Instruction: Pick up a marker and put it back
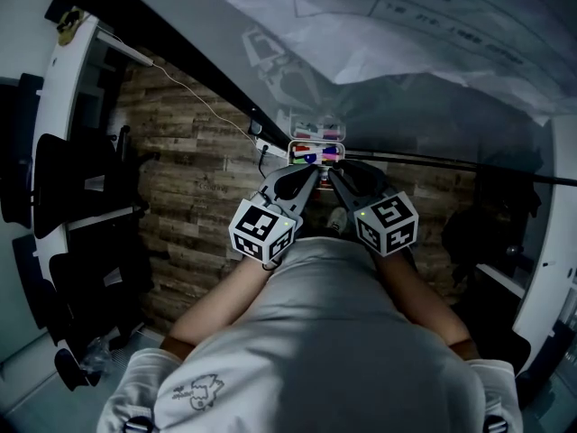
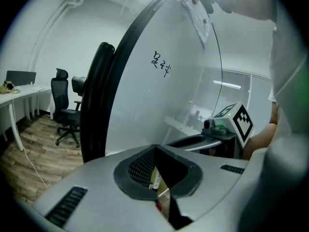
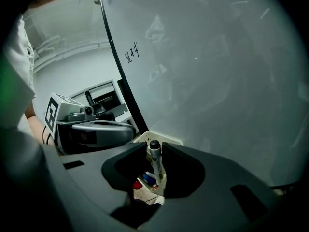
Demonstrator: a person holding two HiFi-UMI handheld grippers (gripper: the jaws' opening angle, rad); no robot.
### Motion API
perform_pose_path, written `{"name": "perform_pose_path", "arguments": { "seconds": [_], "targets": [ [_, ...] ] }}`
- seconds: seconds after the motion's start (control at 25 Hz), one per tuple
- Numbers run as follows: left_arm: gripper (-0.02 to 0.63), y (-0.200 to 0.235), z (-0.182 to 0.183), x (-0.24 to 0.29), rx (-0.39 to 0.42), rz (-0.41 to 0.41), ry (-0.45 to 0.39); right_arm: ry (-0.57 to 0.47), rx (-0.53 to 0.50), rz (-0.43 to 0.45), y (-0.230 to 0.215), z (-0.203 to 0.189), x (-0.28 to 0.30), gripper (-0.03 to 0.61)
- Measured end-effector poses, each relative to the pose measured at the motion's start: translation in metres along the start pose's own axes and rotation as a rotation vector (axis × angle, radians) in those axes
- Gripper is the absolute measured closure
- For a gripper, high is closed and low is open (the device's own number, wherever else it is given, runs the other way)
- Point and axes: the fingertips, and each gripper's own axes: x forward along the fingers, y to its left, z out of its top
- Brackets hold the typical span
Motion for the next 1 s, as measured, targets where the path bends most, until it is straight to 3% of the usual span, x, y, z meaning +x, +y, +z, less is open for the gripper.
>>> {"name": "perform_pose_path", "arguments": {
  "seconds": [0.44,1.0],
  "targets": [
    [0.609,0.004,-0.003,-0.003,-0.008,0.003,0.005,0.02,-0.042,-0.036,-0.001,-0.001,0.0,0.503],
    [0.609,-0.006,0.001,-0.013,0.007,0.011,-0.015,-0.048,-0.056,-0.053,0.005,0.014,-0.02,0.505]
  ]
}}
